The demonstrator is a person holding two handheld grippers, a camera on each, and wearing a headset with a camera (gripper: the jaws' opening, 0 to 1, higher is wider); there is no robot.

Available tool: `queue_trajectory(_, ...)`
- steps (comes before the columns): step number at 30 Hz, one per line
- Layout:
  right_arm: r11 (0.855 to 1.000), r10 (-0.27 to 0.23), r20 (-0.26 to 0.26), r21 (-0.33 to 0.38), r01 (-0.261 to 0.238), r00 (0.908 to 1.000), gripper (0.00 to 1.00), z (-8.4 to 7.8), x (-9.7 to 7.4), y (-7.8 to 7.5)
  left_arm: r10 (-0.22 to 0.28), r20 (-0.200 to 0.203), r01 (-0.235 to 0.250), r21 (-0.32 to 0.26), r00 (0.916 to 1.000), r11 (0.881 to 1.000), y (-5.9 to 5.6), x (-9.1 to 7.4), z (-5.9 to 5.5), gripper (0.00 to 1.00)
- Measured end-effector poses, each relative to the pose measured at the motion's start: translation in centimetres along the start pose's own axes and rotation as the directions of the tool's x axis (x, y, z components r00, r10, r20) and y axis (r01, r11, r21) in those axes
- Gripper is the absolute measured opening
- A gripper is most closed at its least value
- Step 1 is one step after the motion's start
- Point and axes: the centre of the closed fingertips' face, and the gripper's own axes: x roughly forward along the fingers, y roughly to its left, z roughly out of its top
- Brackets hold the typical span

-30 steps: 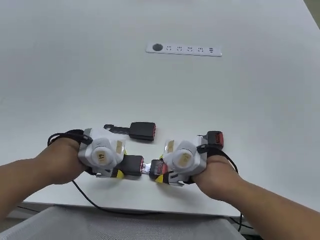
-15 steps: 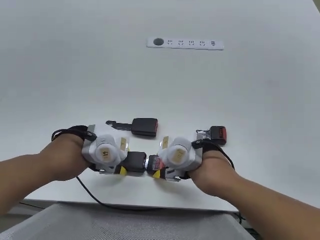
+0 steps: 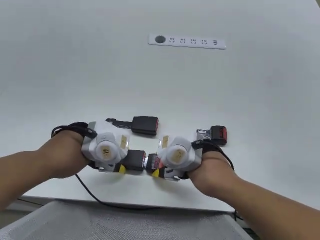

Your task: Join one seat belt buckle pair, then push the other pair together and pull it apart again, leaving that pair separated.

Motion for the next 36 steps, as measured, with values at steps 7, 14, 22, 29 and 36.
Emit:
queue_trajectory(7,1.000,0.015,0.003,-0.017,-0.015,0.9999,0.29,-0.20,-0.32,0.03,0.025,0.027,-0.025,-0.015,0.9993,1.000,-0.01,-0.13,-0.10,0.29)
queue_trajectory(14,1.000,0.014,-0.012,-0.027,-0.014,0.9998,0.29,-0.24,-0.32,0.11,0.019,0.001,-0.019,-0.011,0.9998,1.000,0.04,-0.07,-0.20,0.29)
queue_trajectory(22,1.000,0.013,-0.007,-0.014,-0.013,0.9999,0.31,-0.18,-0.40,0.17,-0.003,-0.037,0.002,-0.027,0.9993,1.000,0.11,0.10,-0.15,0.31)
queue_trajectory(29,1.000,0.013,0.005,-0.022,-0.013,0.9999,0.31,-0.13,-0.43,0.16,-0.010,-0.047,0.009,-0.015,0.9989,1.000,0.04,0.05,-0.28,0.31)
queue_trajectory(36,0.999,0.024,0.011,-0.027,-0.024,0.9996,0.31,-0.13,-0.38,0.14,-0.014,-0.052,0.013,-0.011,0.9986,1.000,-0.03,0.08,-0.28,0.31)
